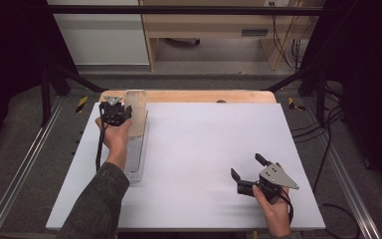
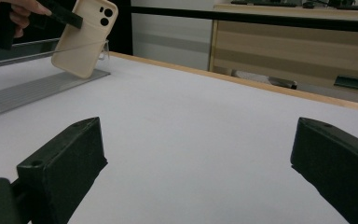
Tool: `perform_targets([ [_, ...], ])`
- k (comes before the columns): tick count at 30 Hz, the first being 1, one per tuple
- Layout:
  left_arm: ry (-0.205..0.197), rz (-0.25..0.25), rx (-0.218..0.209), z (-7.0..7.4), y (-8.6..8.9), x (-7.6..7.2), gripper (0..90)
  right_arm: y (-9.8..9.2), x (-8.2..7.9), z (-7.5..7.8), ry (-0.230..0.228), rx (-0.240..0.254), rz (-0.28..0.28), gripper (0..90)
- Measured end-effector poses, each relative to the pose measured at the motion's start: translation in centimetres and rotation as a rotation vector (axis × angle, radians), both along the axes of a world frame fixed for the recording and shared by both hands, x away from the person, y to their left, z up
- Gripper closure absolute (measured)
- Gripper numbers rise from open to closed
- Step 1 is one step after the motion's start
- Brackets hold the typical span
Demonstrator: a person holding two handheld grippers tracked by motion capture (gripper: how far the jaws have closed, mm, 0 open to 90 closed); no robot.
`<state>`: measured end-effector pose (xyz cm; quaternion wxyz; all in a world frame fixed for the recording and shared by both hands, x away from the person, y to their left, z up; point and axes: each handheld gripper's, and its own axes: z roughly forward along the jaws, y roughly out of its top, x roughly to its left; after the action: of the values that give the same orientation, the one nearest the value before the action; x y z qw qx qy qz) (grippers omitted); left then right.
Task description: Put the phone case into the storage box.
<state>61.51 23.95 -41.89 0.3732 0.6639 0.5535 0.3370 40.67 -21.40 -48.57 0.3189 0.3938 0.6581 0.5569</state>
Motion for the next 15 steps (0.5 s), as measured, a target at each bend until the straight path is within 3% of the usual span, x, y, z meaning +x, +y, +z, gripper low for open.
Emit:
perform_targets([
  [15, 0.001, 0.012, 0.011, -0.15, -0.15, 0.11, 72.3, -0.08, -0.08, 0.05, 0.006, 0.002, -0.004, 2.8],
])
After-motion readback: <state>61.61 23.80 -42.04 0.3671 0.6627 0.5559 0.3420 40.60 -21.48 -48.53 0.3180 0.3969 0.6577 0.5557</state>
